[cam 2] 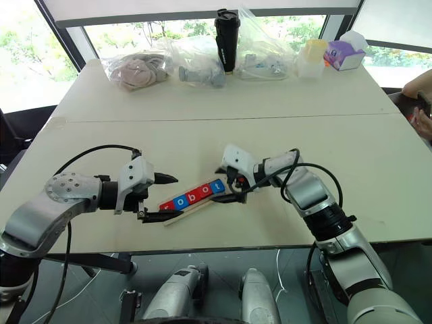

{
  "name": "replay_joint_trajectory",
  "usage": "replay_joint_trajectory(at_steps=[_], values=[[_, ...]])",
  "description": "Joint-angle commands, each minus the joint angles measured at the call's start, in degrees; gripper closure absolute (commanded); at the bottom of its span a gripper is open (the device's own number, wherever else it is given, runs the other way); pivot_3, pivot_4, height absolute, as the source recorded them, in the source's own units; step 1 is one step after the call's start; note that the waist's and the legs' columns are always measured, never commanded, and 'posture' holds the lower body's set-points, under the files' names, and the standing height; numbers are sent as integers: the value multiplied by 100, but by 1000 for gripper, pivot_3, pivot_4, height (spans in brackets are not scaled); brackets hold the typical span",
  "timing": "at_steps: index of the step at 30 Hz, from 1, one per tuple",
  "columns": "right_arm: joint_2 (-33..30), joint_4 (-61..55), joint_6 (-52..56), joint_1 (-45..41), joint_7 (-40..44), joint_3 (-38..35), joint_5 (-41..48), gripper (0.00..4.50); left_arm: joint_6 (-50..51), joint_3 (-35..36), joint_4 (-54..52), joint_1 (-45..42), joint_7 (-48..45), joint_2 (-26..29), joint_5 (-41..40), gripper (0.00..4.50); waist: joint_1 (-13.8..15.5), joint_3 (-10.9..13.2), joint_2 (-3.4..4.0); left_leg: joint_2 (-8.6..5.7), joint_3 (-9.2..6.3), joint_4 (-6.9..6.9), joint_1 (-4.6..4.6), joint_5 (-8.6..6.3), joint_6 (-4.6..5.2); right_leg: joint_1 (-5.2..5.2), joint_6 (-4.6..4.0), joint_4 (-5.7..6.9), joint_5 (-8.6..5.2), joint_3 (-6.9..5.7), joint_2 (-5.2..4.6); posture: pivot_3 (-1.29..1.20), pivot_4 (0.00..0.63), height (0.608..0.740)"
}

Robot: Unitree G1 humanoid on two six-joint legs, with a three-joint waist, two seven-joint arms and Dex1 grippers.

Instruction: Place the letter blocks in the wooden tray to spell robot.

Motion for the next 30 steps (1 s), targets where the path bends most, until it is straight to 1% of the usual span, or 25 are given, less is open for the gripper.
replay_joint_trajectory(at_steps=[1, 5, 7, 10, 14, 18, 30], values=[[-3, -510, 259, -9, -125, -326, 296, 54, -56, 119, -25, -50, -24, 56, 5, 0, 0, 0, 0, 0, 0, 0, 0, 0, 0, 0, 0, -1, 0, 0, 0, 0, 150, 740], [-188, -781, 244, 223, -260, -412, 247, 54, -73, 127, 4, -47, -45, 78, 15, 0, 10, 0, 0, -1, 0, 0, 0, 0, 0, -2, -1, -2, 0, 0, -1, 0, 150, 740], [-454, -781, -189, 388, -225, -183, -99, 54, -81, 116, 23, -64, -55, 74, 26, 0, 15, 0, 0, -2, 0, 0, 0, 0, 0, -2, -1, -2, -1, 0, -2, 0, 150, 740], [-539, -585, -714, 492, -292, 22, -425, 54, -107, 93, 71, -99, -90, 70, 46, 0, 3, 0, 0, -2, 1, 2, 0, 0, 0, -2, -3, -2, -2, 0, -2, 0, 150, 740], [-443, -207, -1183, 417, -415, 184, -748, 54, -100, 92, 79, -129, -135, 79, 46, 0, -21, 0, 0, 1, 1, 1, 1, 1, 0, 4, -4, 4, 0, 0, 0, 0, 150, 740], [-304, 95, -1403, 321, -433, 211, -846, 54, 15, 152, -68, -103, -211, 154, -52, 0, -10, 0, 0, 0, 1, 1, 0, 4, 4, 5, -2, 4, 1, 0, 0, 0, 150, 740], [-23, 900, -1946, 35, -509, 300, -1275, 54, 158, 195, -208, -65, -67, 134, -159, 0, -5, 0, 0, 0, 1, 3, 2, 3, 0, 5, -1, 5, 1, 0, 3, 0, 150, 740]])
